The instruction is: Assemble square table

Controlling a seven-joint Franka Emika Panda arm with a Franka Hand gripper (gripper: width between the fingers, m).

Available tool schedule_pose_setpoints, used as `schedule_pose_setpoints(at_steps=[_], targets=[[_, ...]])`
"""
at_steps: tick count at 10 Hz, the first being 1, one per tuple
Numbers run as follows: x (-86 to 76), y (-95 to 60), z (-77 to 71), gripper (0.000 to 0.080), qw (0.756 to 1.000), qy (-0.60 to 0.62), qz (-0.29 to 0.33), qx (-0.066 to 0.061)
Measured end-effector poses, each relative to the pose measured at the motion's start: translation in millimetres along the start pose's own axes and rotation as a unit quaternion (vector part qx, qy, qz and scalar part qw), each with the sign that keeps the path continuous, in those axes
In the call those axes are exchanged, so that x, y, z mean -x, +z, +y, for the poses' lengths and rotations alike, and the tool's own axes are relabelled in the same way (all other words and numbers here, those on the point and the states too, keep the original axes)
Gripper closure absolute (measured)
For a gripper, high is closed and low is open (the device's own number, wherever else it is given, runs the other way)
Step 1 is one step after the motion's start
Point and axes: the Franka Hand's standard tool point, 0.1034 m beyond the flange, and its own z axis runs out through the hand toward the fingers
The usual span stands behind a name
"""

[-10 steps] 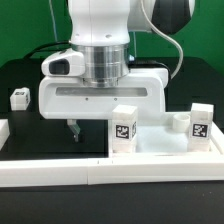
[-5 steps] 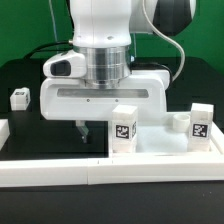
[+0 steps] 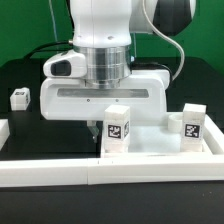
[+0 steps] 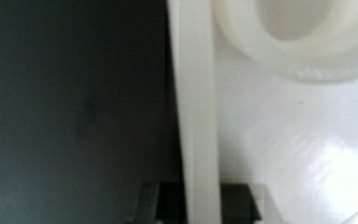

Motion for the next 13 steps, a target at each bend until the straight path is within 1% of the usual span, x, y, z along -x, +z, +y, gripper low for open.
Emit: schedule_pose_setpoints(at_steps=[8, 9, 10, 11, 12, 13], targets=[[1.9, -0.7, 1.6, 0.0745, 1.0, -0.013, -0.001, 0.0], [9.5, -4.9, 13.8, 0.0745, 0.998, -0.058, -0.004, -0.005], [17.2, -5.9, 30.2, 0.0746, 0.996, -0.089, -0.011, -0.009], [20.7, -4.2, 39.4, 0.0746, 0.992, -0.128, -0.018, -0.012], [21.3, -3.7, 41.2, 0.0746, 0.99, -0.142, -0.02, -0.011], [21.2, -3.6, 42.3, 0.0746, 0.983, -0.181, -0.021, -0.008]])
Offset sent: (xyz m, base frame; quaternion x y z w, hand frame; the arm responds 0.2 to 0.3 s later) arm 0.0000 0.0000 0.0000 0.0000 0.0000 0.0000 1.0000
